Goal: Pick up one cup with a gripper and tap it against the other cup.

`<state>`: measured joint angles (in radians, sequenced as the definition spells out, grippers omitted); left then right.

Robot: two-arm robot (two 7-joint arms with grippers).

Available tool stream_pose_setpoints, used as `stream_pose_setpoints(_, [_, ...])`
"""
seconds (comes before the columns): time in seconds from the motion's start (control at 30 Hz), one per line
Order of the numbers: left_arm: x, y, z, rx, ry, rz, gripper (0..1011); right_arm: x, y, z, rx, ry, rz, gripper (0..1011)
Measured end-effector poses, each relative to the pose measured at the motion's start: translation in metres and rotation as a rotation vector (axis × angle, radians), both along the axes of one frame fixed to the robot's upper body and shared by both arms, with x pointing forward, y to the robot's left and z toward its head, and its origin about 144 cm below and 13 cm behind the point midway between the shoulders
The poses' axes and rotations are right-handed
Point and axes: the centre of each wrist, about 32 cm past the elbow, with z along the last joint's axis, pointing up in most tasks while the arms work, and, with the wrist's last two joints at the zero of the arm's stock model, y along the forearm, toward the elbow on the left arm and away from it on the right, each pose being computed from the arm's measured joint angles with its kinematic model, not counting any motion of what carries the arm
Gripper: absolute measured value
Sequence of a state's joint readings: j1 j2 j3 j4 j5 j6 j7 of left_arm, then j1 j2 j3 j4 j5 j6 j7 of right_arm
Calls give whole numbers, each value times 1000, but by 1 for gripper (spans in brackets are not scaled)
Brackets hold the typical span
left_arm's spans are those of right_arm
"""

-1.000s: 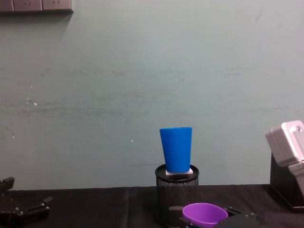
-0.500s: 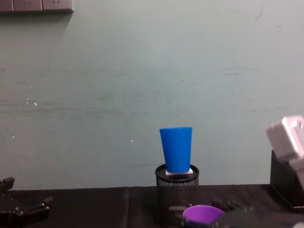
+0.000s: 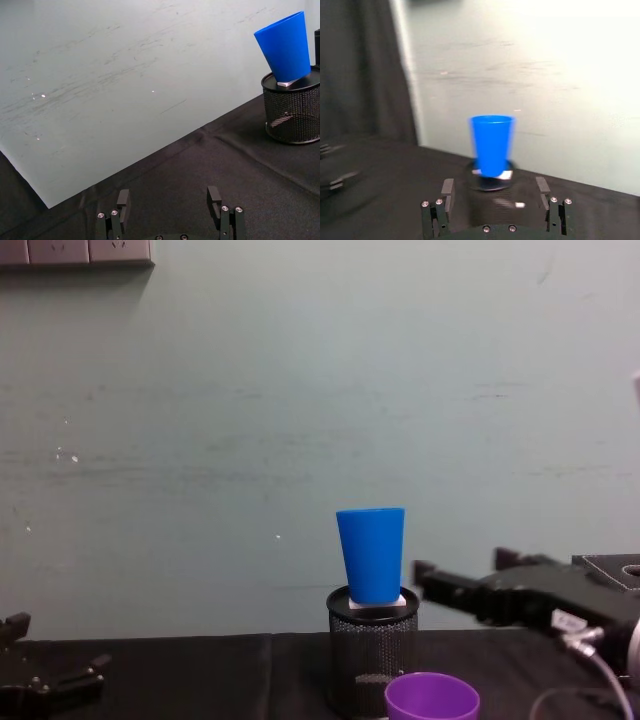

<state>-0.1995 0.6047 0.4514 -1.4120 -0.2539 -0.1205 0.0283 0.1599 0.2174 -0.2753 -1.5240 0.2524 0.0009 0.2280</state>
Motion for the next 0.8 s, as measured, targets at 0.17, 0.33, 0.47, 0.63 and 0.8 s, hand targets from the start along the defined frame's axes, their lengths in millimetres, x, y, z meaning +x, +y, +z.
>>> stream_pose_setpoints(0.17, [0,0,0,0,0,0,1000,3,0,-5,-6,19,-161,1002])
stream_pose_setpoints(0.33, [0,0,0,0,0,0,1000,10,1,-22,-40,59,-320,1003])
stream_pose_setpoints(0.47, [0,0,0,0,0,0,1000,15,1,-32,-54,87,-386,1002])
stream_pose_setpoints(0.63, [0,0,0,0,0,0,1000,19,1,-37,-62,95,-412,1002])
stream_pose_setpoints(0.8, [0,0,0,0,0,0,1000,19,1,-38,-61,94,-406,1003])
